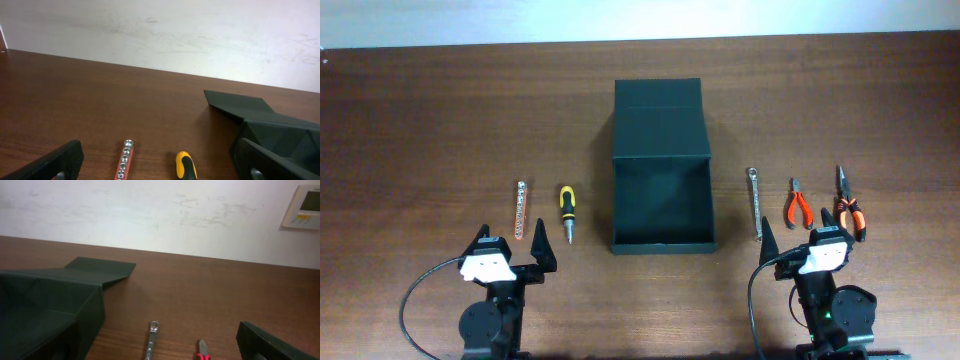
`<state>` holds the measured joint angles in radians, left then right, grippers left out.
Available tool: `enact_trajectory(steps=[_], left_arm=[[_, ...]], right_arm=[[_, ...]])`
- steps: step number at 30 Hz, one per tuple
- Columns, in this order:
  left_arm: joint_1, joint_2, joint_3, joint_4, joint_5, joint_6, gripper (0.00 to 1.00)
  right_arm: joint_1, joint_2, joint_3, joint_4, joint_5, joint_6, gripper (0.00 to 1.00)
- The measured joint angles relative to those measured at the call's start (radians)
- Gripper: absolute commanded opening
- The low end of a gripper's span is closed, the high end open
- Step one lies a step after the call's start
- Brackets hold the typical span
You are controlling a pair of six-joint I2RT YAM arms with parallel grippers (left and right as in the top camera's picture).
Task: Pack container
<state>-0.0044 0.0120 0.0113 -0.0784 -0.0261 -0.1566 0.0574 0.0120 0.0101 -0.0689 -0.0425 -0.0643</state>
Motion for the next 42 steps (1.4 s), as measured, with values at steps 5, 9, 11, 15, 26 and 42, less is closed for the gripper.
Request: enact_trajectory(steps=[5,9,11,15,26,42], left_arm=[[0.000,0.000,0.000,0.000,0.000,0.000,0.99],[0.000,0.000,0.000,0.000,0.000,0.000,0.99],[0.000,0.000,0.000,0.000,0.000,0.000,0.99],[0.000,0.000,0.000,0.000,0.000,0.000,0.99],[0.000,0.000,0.000,0.000,0.000,0.000,0.99],[0.000,0.000,0.000,0.000,0.000,0.000,0.99]], right_arm=[[0.000,0.000,0.000,0.000,0.000,0.000,0.99],[0.000,0.000,0.000,0.000,0.000,0.000,0.99],[0.000,0.000,0.000,0.000,0.000,0.000,0.99],[0.000,0.000,0.000,0.000,0.000,0.000,0.99],[0.000,0.000,0.000,0.000,0.000,0.000,0.99],[0.000,0.000,0.001,0.093,-0.046,0.009,0.99]])
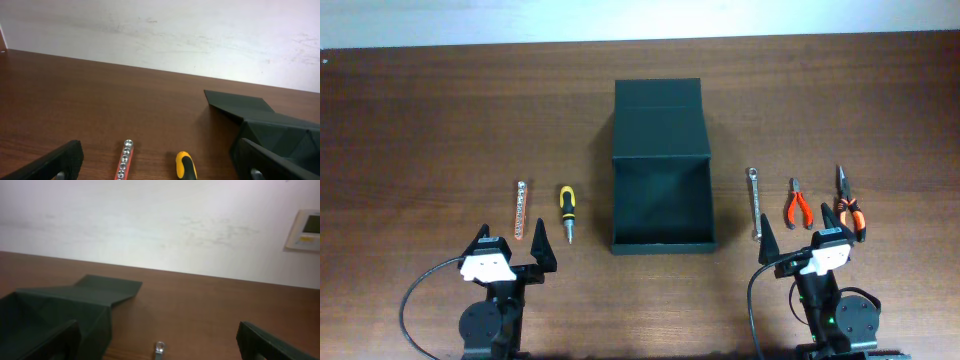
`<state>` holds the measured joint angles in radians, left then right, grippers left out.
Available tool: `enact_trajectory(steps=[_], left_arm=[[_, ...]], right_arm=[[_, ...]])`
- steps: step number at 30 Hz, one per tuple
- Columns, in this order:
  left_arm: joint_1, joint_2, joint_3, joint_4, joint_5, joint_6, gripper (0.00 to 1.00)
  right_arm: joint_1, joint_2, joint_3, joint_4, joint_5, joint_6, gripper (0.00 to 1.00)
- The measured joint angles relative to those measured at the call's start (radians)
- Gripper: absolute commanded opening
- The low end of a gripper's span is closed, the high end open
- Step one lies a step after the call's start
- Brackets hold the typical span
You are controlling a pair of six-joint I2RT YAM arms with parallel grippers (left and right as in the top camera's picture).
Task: Pack container
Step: 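Raise the right gripper and move it over the silver wrench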
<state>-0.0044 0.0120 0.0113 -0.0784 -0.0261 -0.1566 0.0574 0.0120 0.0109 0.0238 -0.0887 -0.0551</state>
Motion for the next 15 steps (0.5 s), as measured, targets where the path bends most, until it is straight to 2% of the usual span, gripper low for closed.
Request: enact_trajectory(steps=[3,7,11,15], left_arm=[[0.000,0.000,0.000,0.000,0.000,0.000,0.99],[0.000,0.000,0.000,0.000,0.000,0.000,0.99],[0.000,0.000,0.000,0.000,0.000,0.000,0.99],[0.000,0.000,0.000,0.000,0.000,0.000,0.99]], right_arm=[[0.000,0.000,0.011,-0.030,-0.006,0.008,0.99],[0.000,0.024,0.104,-0.161,0.053,0.015,0.99],[0.000,0.111,0.271,-0.289,0.170,0.018,0.99],[0.000,0.292,0.485,-0.403,0.254,0.021,0.99]])
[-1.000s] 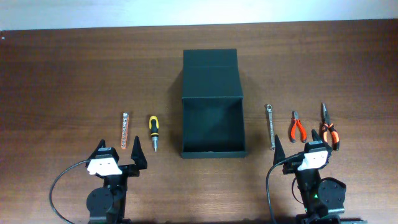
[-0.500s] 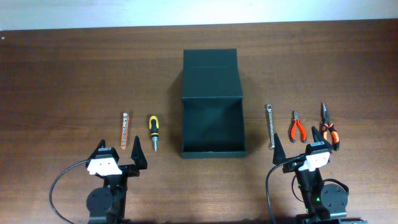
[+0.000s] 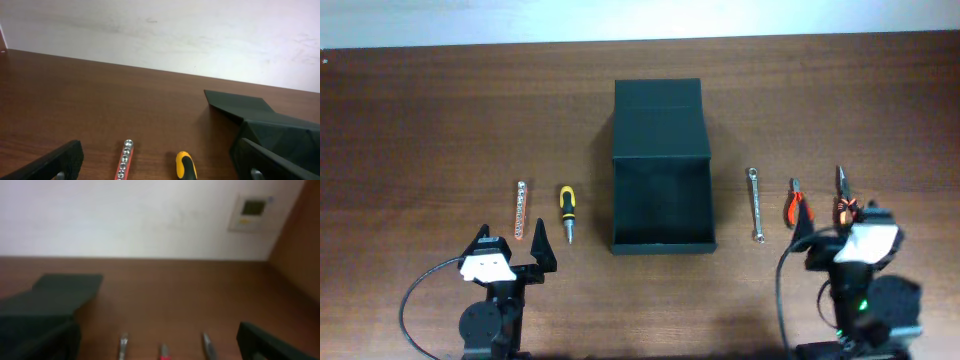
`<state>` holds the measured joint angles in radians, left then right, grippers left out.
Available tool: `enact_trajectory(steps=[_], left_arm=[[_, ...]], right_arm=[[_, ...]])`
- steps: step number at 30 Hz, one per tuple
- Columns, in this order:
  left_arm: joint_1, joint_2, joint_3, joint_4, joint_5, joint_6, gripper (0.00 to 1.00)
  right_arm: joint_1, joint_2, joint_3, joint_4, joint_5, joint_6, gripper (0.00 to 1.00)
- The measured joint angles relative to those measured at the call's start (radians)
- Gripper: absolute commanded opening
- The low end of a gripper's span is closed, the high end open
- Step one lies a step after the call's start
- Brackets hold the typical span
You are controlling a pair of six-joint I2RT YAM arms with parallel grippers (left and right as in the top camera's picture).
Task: Pack container
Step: 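Raise the right gripper and move it over the silver wrench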
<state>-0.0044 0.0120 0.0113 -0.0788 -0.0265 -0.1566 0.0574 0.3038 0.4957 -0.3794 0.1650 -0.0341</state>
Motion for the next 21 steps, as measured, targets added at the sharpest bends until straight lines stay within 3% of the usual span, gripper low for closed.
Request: enact_trajectory(steps=[6,12,21], left_arm=[[0.000,0.000,0.000,0.000,0.000,0.000,0.99],[0.000,0.001,0.000,0.000,0.000,0.000,0.99],[0.000,0.001,0.000,0.000,0.000,0.000,0.99]], right_arm=[[0.000,0.424,0.423,-0.377,0.005,0.001,0.99],[-0.002,0.774,0.781,-0.713,-0.183,0.004,0.99],[-0.003,1.111,0.836,-0.843,-0.299,0.008,0.99]])
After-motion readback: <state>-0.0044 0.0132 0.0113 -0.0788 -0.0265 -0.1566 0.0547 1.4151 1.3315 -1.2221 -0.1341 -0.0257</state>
